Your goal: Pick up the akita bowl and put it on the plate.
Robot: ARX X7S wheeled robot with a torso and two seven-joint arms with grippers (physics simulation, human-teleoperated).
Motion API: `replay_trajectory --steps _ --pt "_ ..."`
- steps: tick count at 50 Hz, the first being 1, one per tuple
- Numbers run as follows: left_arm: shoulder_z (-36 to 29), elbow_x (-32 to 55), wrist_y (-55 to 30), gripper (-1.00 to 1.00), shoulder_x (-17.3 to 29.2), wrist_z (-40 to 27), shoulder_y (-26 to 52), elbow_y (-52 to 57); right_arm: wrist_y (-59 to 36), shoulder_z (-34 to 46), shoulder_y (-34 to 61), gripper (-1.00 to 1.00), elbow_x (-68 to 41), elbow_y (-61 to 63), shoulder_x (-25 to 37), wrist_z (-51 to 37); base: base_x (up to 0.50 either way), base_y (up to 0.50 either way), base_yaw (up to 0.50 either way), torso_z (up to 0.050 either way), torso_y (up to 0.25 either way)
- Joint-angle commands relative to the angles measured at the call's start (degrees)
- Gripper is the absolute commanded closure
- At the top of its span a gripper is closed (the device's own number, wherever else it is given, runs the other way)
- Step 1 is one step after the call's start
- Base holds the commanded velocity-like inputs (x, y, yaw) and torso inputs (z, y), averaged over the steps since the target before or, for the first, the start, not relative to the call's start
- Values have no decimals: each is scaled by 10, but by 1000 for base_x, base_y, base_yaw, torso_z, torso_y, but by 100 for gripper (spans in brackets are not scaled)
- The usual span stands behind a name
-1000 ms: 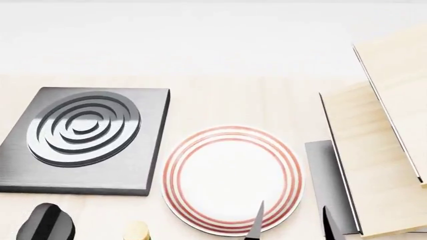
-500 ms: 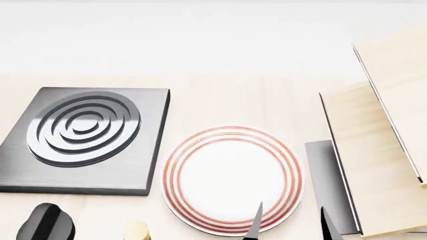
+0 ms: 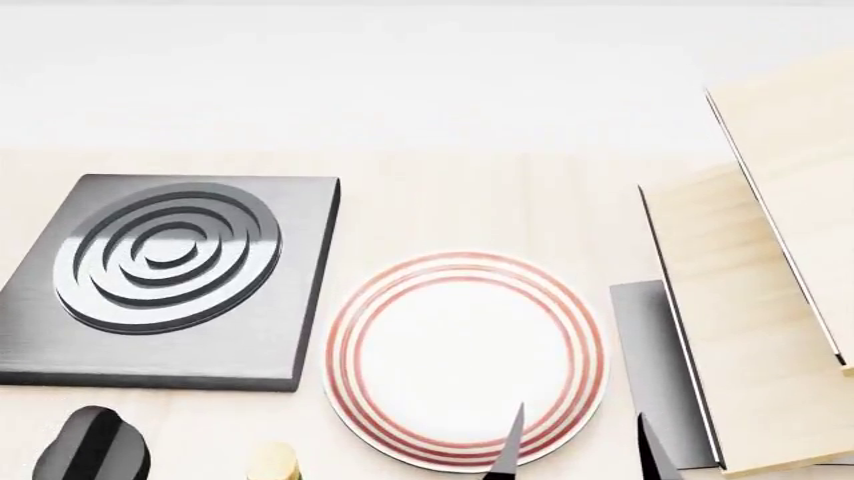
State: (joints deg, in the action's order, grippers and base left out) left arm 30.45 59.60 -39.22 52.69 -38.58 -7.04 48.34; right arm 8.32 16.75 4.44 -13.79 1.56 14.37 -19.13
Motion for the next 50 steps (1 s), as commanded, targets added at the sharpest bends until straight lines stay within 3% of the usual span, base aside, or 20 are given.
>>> replay_trajectory --steps 1,8,15,22,28,34,50 --pt "-17 83 -51 -100 42 -24 25 -31 3 2 5 -100 -4 -13 -1 0 0 0 0 0 0" --pt "-19 214 -80 -100 53 -56 41 -81 5 3 9 -100 -5 -23 -2 0 0 0 0 0 0" --pt "-16 288 -93 -100 59 -71 38 -116 9 7 11 -100 -3 -32 -3 -1 0 0 0 0 0" --pt "-66 352 -121 -100 89 -108 47 -155 10 9 14 -100 -3 -39 -4 -1 0 0 0 0 0" --pt "-103 341 -134 -100 108 -156 62 -175 15 11 17 -100 -4 -50 -5 0 0 0 0 0 0" --pt "-117 385 -144 -100 112 -153 60 -198 17 13 17 -100 -4 -54 -5 0 0 0 0 0 0" --pt "-125 398 -168 -100 131 -191 28 -204 20 20 25 -100 -4 -73 -8 0 0 0 0 0 0"
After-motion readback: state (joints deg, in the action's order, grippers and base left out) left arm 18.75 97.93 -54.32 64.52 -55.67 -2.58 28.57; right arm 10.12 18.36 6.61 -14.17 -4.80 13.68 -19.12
